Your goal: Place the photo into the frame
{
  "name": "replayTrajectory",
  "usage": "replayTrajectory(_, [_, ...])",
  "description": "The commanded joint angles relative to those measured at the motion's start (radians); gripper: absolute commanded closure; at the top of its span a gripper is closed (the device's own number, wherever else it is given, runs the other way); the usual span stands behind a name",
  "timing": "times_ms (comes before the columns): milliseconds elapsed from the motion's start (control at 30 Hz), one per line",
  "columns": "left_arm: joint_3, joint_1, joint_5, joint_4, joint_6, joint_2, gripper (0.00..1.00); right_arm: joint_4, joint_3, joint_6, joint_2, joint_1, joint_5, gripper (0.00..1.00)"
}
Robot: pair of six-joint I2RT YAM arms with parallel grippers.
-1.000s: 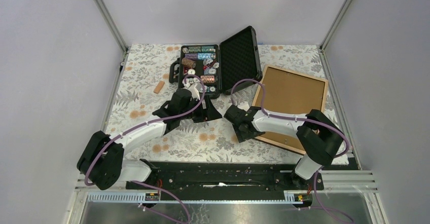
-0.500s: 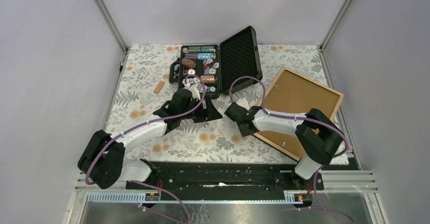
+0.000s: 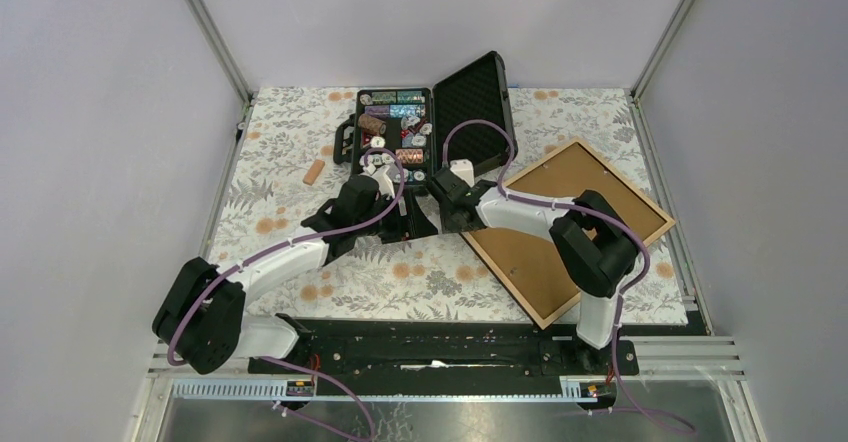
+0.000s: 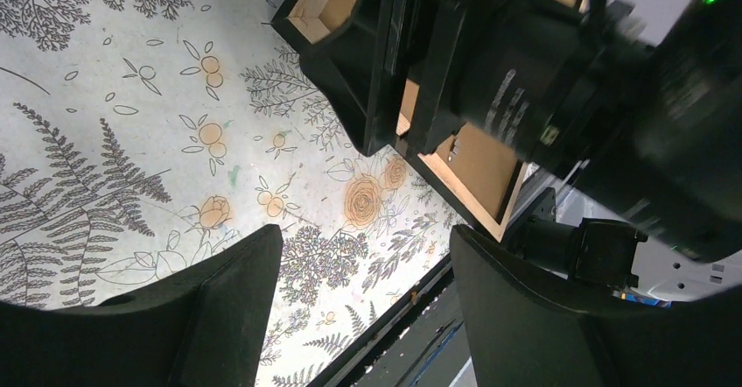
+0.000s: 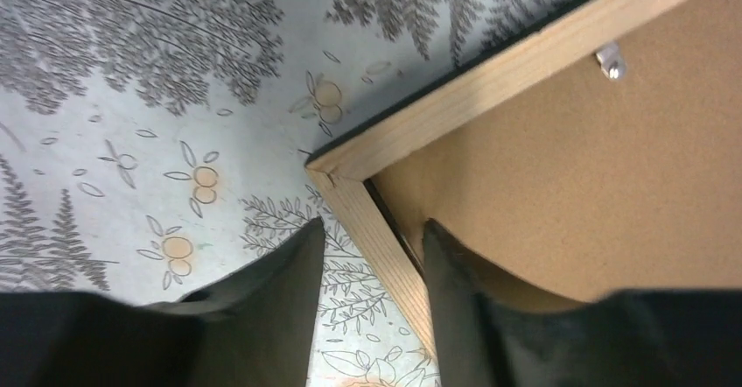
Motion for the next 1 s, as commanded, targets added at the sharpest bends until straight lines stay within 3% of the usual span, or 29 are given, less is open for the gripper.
replayTrajectory(0, [0.032, 0.002, 0.002, 0.022, 0.000, -0.024, 0.25, 0.024, 0.053, 0.013, -0.028, -0.028, -0.097, 0.38])
replayTrajectory(100, [0.023, 0.002, 0.001, 0.028, -0.004, -0.017, 0.25, -0.012, -0.005, -0.024, -0.096, -0.035, -0.187, 0.25])
replayTrajectory(267, [0.007, -0.008, 0.029, 0.084, -0.037, 0.026, 0.25, -0.038, -0.232, 0.007, -0.319, -0.037, -0.238, 0.21])
replayTrajectory(433, [0.010, -0.083, 0.094, 0.232, -0.131, 0.149, 0.22, -0.144, -0.342, 0.024, -0.497, -0.063, -0.222, 0.19])
replayTrajectory(633, [0.051, -0.205, 0.119, 0.409, -0.246, 0.343, 0.24, -0.255, -0.428, 0.067, -0.616, -0.071, -0.244, 0.22])
replayTrajectory(767, [0.087, -0.232, 0.159, 0.527, -0.334, 0.489, 0.32, -0.274, -0.482, 0.091, -0.646, -0.070, -0.275, 0.26])
replayTrajectory(967, [0.192, -0.232, 0.069, 0.436, -0.296, 0.592, 0.42, -0.120, -0.610, 0.144, -0.667, -0.069, -0.348, 0.38])
